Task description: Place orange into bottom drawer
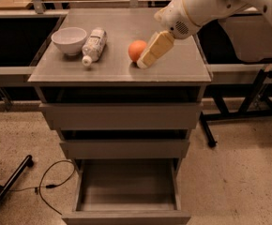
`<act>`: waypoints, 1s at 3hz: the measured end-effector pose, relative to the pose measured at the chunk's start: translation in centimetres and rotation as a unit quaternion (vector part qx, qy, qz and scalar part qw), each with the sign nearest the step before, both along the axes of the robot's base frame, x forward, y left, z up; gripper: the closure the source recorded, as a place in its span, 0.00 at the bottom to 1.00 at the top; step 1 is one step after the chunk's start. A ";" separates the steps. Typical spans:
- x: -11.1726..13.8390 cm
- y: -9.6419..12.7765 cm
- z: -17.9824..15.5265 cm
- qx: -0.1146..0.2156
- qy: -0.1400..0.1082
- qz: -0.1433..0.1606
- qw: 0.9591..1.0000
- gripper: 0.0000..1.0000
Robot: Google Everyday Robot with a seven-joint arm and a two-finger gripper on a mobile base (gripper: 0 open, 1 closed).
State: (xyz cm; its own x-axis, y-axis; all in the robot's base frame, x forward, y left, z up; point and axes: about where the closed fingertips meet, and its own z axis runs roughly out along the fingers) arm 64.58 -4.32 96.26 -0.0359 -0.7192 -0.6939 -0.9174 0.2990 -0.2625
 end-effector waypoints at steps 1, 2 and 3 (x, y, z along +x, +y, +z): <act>2.0 -0.9 -1.1 0.012 0.006 -0.034 0.999 0.00; 4.1 -2.5 -2.2 0.017 0.007 -0.058 0.998 0.00; 6.2 -4.1 -2.8 0.024 0.001 -0.068 0.997 0.00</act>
Offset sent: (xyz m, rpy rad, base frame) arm 0.0679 -0.0497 -0.0307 0.0490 0.0071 -0.1809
